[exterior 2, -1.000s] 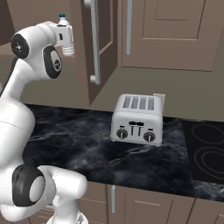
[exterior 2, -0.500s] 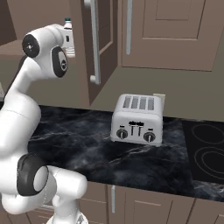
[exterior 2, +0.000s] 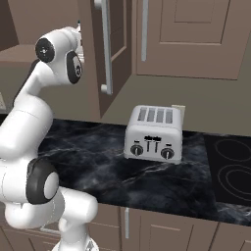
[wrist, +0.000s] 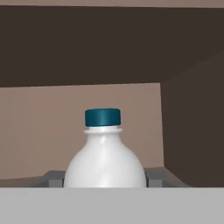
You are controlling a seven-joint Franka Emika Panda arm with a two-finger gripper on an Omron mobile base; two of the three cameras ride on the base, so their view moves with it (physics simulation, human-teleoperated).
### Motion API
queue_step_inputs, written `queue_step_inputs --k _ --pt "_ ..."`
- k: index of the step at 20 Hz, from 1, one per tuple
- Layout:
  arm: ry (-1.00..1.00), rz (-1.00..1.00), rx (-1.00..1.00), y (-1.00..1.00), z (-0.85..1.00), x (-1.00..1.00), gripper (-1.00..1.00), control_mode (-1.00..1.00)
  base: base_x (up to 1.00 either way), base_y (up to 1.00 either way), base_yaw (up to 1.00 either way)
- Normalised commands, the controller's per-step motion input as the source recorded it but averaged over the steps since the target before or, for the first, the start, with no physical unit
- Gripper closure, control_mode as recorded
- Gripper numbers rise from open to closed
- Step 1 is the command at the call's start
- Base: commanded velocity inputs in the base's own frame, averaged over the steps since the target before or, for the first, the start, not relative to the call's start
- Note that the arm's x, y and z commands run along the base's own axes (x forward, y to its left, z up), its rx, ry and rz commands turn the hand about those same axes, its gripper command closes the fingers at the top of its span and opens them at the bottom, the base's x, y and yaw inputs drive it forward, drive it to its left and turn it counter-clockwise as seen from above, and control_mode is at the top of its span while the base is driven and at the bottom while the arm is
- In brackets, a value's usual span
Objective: Sort all alcoholic drinks to one cabinet, and non-alcoholic drinks to the other.
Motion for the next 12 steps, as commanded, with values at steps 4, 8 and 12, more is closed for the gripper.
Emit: queue_step_inputs --k 4,8,12 --pt "0.00 0.01 0.00 0.00 0.00 0.34 1.00 -1.00 0.00 0.00 0.00" --pt "0.00 0.01 0.00 0.00 0.00 0.36 1.00 -1.00 0.00 0.00 0.00" --pt "0.00 0.00 0.00 0.00 -0.03 0.36 1.00 -1.00 0.00 0.00 0.00"
